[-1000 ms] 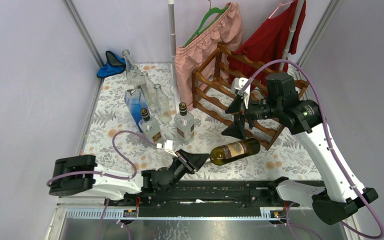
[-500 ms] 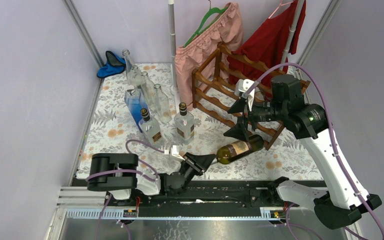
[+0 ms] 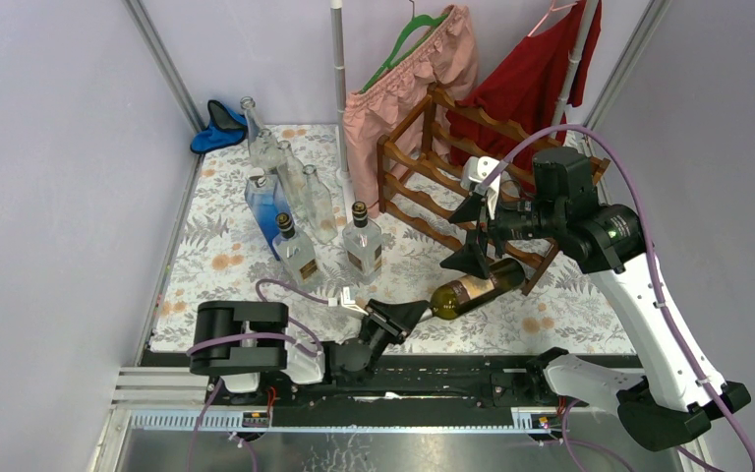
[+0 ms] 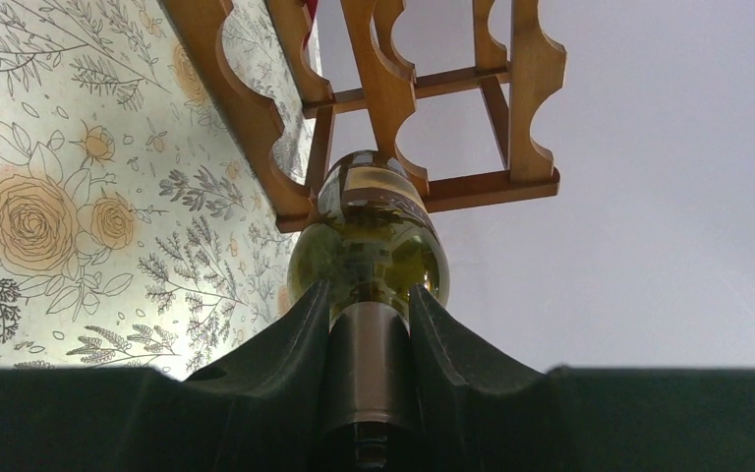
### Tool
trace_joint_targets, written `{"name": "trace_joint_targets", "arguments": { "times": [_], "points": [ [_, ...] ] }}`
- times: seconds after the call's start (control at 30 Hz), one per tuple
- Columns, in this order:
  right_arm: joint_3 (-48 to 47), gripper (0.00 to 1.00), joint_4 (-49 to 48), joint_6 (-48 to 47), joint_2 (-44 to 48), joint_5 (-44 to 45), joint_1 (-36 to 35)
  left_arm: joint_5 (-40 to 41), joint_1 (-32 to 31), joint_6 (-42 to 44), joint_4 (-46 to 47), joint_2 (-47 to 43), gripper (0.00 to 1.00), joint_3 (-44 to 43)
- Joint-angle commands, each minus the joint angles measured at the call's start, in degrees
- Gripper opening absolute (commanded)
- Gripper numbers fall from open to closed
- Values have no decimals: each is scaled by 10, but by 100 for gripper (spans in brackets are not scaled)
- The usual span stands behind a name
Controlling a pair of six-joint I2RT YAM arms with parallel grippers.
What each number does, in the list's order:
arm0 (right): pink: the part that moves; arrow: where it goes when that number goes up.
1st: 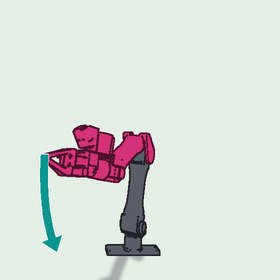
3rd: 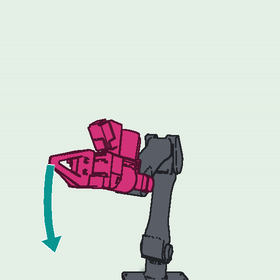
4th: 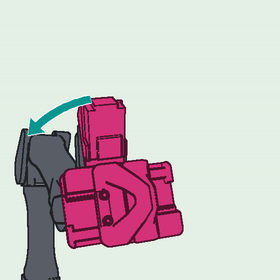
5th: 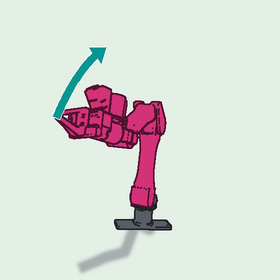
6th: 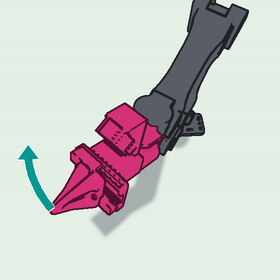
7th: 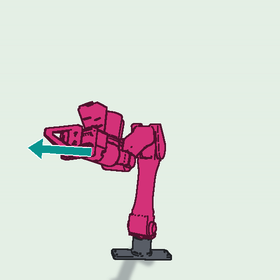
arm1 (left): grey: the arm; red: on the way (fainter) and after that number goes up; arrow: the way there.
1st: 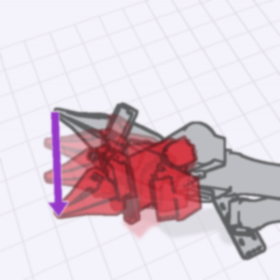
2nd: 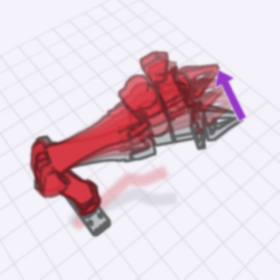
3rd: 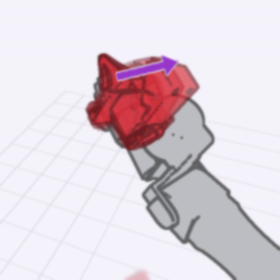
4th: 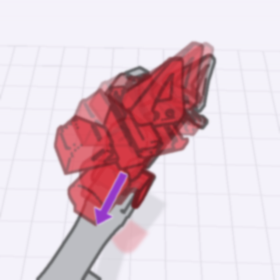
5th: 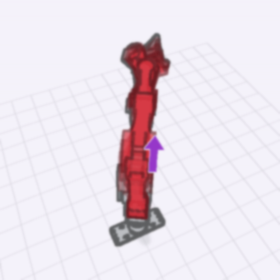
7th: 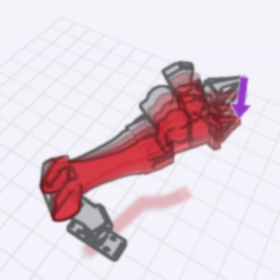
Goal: Put the wine bottle on the wine rack
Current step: Pick up the wine bottle from the center of the board, then place the wine bottle in the wine rack.
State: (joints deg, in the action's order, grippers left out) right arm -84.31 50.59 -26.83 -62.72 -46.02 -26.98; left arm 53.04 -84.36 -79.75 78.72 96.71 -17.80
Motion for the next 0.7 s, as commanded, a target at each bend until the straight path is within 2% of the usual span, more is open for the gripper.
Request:
{"name": "trace_joint_targets", "arguments": {
  "times": [0.0, 0.67],
  "points": [
    [-4, 100, -1, -9, 13, 0, 3, 31, 2, -54, 114, 12, 0, -28],
    [4, 100, 12, -15, 30, -8, 3, 52, 10, -80, 124, 99, 0, -90]
  ]
}}
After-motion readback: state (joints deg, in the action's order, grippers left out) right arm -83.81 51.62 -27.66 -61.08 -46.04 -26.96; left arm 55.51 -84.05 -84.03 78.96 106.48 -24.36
